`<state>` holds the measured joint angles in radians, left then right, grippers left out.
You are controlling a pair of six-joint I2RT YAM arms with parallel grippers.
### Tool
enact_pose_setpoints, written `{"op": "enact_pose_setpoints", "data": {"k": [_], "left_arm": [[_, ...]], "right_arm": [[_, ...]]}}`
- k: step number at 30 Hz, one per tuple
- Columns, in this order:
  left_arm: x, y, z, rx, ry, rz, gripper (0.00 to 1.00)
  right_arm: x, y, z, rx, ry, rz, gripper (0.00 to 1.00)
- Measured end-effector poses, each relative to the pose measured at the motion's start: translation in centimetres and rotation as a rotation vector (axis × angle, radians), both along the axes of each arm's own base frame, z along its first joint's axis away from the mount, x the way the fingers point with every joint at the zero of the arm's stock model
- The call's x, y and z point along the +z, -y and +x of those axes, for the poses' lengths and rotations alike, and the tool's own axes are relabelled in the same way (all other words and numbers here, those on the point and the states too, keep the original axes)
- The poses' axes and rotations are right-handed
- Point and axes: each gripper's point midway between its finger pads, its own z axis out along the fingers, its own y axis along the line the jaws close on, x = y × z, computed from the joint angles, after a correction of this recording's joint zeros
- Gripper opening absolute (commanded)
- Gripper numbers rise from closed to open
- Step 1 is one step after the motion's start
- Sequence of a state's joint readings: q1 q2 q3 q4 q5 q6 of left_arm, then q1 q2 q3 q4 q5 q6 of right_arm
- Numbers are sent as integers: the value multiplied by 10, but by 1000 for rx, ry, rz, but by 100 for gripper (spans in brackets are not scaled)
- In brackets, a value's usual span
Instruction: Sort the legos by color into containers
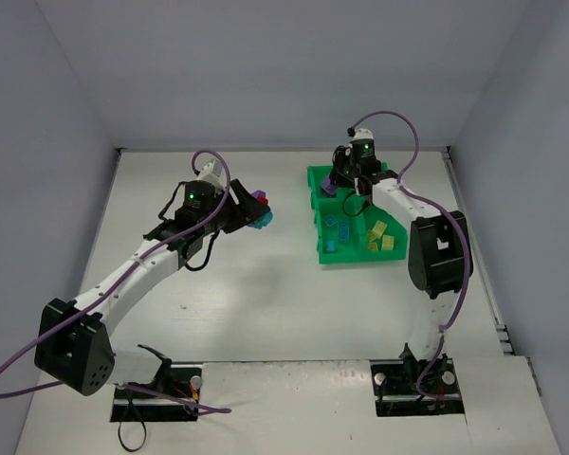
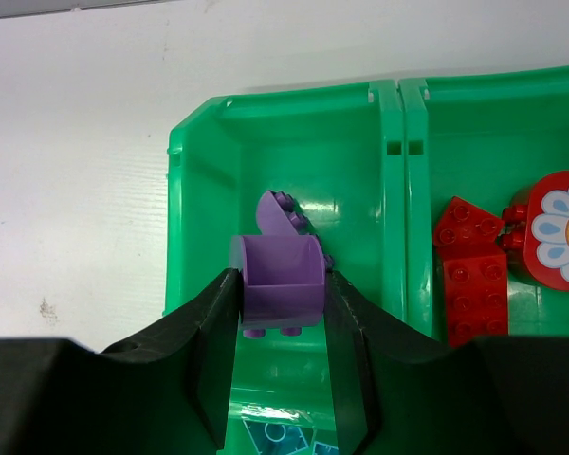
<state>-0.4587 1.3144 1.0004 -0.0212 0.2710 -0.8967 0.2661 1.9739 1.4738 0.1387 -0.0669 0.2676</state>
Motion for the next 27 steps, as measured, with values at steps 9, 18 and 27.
{"op": "enact_pose_setpoints", "data": {"k": [9, 18, 27], "left_arm": [[0, 2, -2, -17, 2, 0, 0], [-3, 1, -3, -71, 53, 66, 0], [-18, -13, -10, -229, 189, 318, 0]], "right_arm": [[0, -4, -1, 18, -3, 8, 51], [10, -9, -8, 43, 4, 19, 62], [91, -36, -56, 170, 96, 96, 62]]}}
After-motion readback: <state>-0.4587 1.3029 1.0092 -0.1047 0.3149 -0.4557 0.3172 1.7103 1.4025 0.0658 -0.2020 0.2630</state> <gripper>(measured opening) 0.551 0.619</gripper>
